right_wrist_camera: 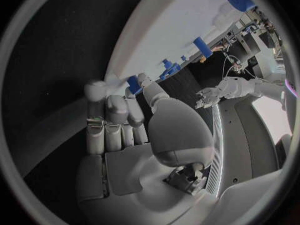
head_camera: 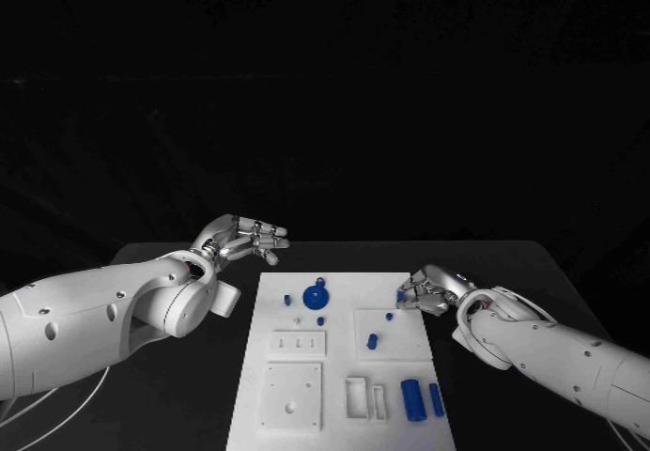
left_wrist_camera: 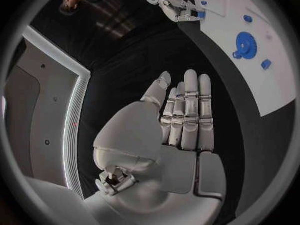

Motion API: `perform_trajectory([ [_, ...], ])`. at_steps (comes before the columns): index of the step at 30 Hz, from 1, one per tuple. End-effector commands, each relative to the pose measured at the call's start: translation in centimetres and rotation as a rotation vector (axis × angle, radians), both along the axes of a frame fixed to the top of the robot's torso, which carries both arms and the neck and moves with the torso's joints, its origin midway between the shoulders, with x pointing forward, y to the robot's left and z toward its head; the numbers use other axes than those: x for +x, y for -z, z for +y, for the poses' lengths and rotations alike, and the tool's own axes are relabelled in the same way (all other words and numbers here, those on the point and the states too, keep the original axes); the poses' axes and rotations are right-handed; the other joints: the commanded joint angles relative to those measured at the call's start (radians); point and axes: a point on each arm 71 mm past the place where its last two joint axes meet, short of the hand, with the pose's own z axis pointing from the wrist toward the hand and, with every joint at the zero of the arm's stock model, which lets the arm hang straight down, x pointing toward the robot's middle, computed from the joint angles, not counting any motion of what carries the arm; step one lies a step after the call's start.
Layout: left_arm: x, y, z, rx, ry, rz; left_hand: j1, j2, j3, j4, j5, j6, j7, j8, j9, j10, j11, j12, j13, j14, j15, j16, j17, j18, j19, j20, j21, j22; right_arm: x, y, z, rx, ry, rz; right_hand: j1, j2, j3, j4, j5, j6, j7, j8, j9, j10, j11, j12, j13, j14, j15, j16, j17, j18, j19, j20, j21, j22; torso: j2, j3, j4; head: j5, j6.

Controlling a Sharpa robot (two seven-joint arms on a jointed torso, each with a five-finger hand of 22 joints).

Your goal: Assemble the parts on the task board

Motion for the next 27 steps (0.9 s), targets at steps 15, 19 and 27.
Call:
perform_trajectory([
  [15,-0.1,0.4,-1.0,0.041,0.057,0.059,-0.020,0.025,-0.008,0.025,-0.010,0.064,-0.025,-0.002,0.002,0.086,-0.032,-0.002,0.000,0.003,-0.008,0.006,0.004,0.000,0.004,-0.007,-0.014,-0.003,0.1,-1.9,1.3,0.027,0.026,-0.040,-0.002,0.006,0.025,-0.001,0.042,0.025,-0.008,0.003,0.004,0.002,-0.011,0.002,0.004,0.002,-0.012,0.001,0.005,0.000,0.051,-0.011,0.004,0.048,-0.002,0.0011,-0.0033,0.005,0.015],
  [19,0.1,1.0,-1.3,0.092,0.064,0.125,-0.051,0.029,-0.025,0.063,-0.018,0.077,-0.035,-0.004,0.001,0.117,-0.043,-0.002,0.001,0.019,-0.014,0.012,0.006,-0.006,0.029,-0.012,-0.034,-0.023,0.1,-3.0,2.2,0.017,0.005,-0.038,-0.005,0.004,0.031,-0.001,0.050,0.024,-0.007,0.002,0.004,0.002,-0.011,0.002,0.005,0.002,-0.012,0.001,0.006,0.000,0.051,-0.011,0.005,0.048,-0.005,0.0014,-0.0080,0.010,0.020],
  [27,0.5,1.9,-2.6,0.219,0.092,0.244,-0.084,0.013,-0.063,0.175,-0.102,0.065,-0.041,-0.004,0.001,0.202,-0.063,0.003,0.006,0.060,-0.031,0.047,0.029,-0.020,0.091,-0.030,-0.062,-0.056,-0.1,-4.7,4.5,-0.013,-0.040,-0.034,-0.009,-0.003,0.044,0.004,0.042,0.023,-0.007,0.003,0.004,0.003,-0.011,0.002,0.006,0.002,-0.012,0.002,0.009,0.001,0.051,-0.012,0.007,0.048,-0.016,0.0022,-0.0122,0.020,0.024],
])
